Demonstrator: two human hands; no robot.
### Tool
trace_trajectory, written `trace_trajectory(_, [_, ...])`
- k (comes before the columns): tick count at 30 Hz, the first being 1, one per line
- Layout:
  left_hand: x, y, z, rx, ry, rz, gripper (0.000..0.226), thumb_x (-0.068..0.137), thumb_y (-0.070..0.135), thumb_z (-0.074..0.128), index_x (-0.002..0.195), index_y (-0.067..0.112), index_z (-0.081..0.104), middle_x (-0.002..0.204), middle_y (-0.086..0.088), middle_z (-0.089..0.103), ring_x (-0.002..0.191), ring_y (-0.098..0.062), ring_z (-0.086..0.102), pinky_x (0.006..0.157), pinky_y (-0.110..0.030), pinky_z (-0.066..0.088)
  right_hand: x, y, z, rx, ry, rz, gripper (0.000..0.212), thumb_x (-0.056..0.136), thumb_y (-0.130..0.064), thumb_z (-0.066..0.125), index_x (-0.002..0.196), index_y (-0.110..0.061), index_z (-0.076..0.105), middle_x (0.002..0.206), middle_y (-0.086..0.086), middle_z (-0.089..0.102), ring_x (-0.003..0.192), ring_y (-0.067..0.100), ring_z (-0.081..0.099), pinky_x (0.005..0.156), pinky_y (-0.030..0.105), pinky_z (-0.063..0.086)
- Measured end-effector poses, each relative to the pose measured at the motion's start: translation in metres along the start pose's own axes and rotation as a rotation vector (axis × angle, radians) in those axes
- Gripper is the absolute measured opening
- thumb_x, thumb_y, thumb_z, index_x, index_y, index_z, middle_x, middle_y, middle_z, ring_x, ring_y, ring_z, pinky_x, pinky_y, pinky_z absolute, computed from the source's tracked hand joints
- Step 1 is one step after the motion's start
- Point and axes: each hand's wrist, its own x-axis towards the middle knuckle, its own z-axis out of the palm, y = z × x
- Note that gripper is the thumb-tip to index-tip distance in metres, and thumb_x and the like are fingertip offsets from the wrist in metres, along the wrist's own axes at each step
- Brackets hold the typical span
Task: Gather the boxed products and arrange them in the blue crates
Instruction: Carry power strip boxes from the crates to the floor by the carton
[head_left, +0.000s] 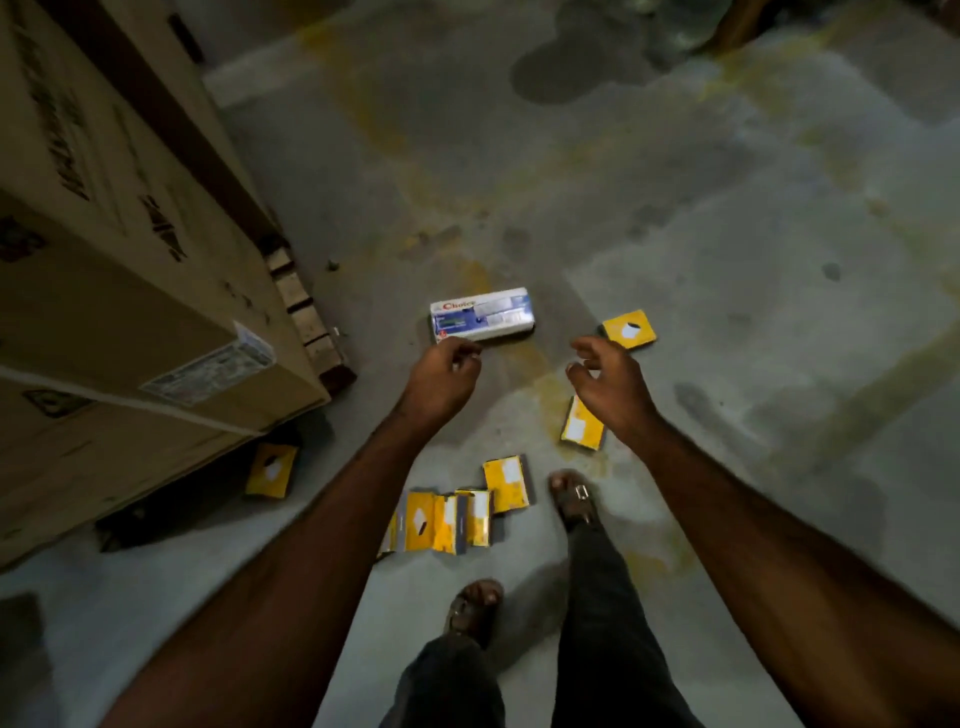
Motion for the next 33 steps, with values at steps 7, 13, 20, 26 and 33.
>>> trace_trajectory(7, [0.139,-0.065,0.086,0.03,0.082,-0.164,0.025,0.096,0.014,0.055,0.118,0.009,0.064,0.116,-0.004,0.065,0.109,-0.016,0.059,0.096,-0.027,0.044,0.201,0.094,0.089,-0.211,-0.308,-0.007,0.063,0.081,-0.02,0.067,0.139,-0.016,0.043,0.127,0.019,0.053,0.119,0.038,0.049,0.101,0.038,0.039])
trace_trajectory(13, [0.28,-0.13,0.169,0.11,0.09,-0.221,0.027,0.095,0.014,0.057,0.12,0.008,0.064,0.12,-0.011,0.065,0.113,-0.023,0.059,0.097,-0.026,0.041,0.341,0.19,0.152,-0.346,-0.437,-0.082,0.085,0.082,-0.027,0.069,0.152,-0.02,0.022,0.147,0.016,0.033,0.134,0.035,0.034,0.108,0.044,0.035])
trace_trajectory(20, [0.403,-0.214,0.23,0.192,0.032,-0.224,0.05,0.094,0.031,0.059,0.141,0.018,0.048,0.146,-0.01,0.043,0.135,-0.029,0.039,0.113,-0.044,0.034,0.457,0.273,0.232,-0.609,-0.498,-0.238,0.099,0.082,-0.034,0.07,0.155,-0.023,0.004,0.161,0.018,0.005,0.145,0.038,0.016,0.113,0.046,0.026])
trace_trajectory(26, [0.452,-0.276,0.256,0.056,0.134,-0.271,0.042,0.094,0.025,0.058,0.134,0.016,0.054,0.141,-0.01,0.05,0.13,-0.026,0.045,0.111,-0.043,0.037,0.508,0.315,0.305,-0.88,-0.58,-0.424,0.121,0.074,-0.052,0.076,0.153,-0.019,-0.01,0.157,0.027,-0.014,0.146,0.043,-0.008,0.117,0.055,0.009])
trace_trajectory(33, [0.464,-0.319,0.275,0.044,0.204,-0.254,0.039,0.09,0.029,0.054,0.126,0.017,0.059,0.132,-0.011,0.055,0.124,-0.027,0.049,0.108,-0.041,0.039,0.551,0.318,0.34,-0.942,-0.61,-0.48,0.144,0.06,-0.057,0.083,0.148,-0.026,-0.027,0.154,0.015,-0.033,0.141,0.039,-0.029,0.108,0.069,-0.006])
